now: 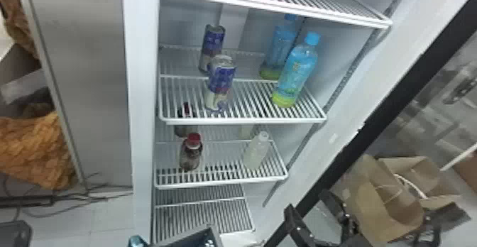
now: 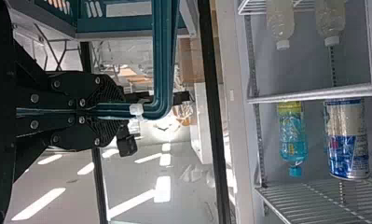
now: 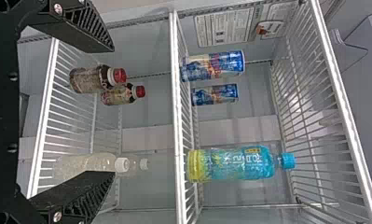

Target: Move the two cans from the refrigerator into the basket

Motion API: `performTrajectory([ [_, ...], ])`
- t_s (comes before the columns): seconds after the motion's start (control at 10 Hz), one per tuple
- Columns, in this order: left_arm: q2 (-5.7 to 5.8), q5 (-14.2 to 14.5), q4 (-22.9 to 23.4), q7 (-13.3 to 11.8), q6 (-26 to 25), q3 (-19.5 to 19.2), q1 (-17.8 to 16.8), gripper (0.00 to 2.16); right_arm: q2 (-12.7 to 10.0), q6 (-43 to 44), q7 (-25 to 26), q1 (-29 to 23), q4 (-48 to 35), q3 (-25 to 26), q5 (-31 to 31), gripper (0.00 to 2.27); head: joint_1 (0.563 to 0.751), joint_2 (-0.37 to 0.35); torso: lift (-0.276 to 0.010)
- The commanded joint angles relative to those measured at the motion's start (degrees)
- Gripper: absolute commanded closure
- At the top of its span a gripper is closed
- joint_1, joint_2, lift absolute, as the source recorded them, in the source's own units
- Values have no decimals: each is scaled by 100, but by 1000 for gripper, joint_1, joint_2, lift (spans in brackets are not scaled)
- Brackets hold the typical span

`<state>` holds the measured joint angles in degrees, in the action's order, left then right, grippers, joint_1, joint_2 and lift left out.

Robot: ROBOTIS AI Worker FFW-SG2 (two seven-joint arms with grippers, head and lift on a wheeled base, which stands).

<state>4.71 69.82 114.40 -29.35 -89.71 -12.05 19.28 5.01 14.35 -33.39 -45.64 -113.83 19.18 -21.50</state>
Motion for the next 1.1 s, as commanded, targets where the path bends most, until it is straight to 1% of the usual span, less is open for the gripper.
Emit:
performTrajectory([
  [0.0,12,-1,0,-1,-31,5,-1,1197,0,0,-1,-6,-56,2,-9,101,695,-350,-35],
  [0.4,21,-1,0,8,-31,16,-16,1197,0,-605,-1,134,-703,-9,185,101,695,-350,-35],
  [1.0,21,-1,-14,52,-31,96,-128,1197,-26,-844,87,781,-717,-181,299,101,695,-350,-35],
])
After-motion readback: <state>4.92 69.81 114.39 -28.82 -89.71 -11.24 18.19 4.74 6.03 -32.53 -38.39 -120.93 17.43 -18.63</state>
